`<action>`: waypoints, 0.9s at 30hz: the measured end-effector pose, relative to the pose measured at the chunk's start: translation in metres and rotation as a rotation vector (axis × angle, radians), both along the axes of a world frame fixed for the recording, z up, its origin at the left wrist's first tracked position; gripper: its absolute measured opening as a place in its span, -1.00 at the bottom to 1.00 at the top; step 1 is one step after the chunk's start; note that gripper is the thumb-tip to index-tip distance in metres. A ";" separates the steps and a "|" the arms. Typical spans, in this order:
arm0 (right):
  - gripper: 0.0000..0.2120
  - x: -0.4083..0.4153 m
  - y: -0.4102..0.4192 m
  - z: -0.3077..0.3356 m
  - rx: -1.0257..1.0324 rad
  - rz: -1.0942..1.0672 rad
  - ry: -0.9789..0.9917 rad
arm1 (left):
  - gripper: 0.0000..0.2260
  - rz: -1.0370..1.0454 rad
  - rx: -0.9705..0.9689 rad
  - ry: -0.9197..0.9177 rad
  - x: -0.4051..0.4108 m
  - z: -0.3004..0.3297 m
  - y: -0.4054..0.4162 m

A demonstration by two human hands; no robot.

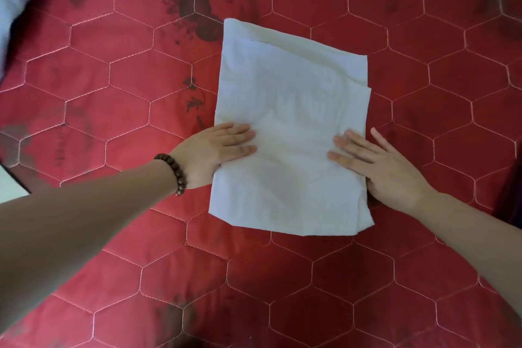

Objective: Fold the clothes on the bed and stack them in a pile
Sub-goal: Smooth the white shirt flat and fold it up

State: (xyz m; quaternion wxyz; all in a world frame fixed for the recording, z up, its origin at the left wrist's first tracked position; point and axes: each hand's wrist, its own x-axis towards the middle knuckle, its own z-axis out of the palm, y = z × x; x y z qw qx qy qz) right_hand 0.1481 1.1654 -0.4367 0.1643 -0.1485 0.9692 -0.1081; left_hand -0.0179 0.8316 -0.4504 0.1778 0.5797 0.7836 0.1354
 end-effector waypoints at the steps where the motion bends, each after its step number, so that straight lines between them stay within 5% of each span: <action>1: -0.46 -0.002 -0.001 0.004 -0.128 -0.100 -0.102 | -0.64 0.053 -0.023 -0.080 -0.004 0.000 0.000; 4: -0.83 -0.021 -0.007 0.010 -0.422 -0.683 -0.340 | -0.81 0.659 -0.096 -0.449 -0.009 0.005 0.018; 6: -0.76 -0.029 -0.011 0.005 -0.437 -0.947 -0.228 | -0.84 1.201 -0.088 -0.464 -0.014 0.006 0.029; 10: -0.81 -0.044 -0.032 0.008 -0.619 -1.178 -0.139 | -0.81 1.065 0.059 -0.508 0.000 0.012 0.033; 15: -0.76 -0.041 -0.054 0.001 -0.497 -1.279 0.096 | -0.70 1.104 0.188 -0.386 0.000 0.004 0.042; 27: -0.61 -0.053 -0.056 -0.003 -0.488 -1.340 0.286 | -0.70 1.280 0.206 -0.263 -0.015 -0.001 0.059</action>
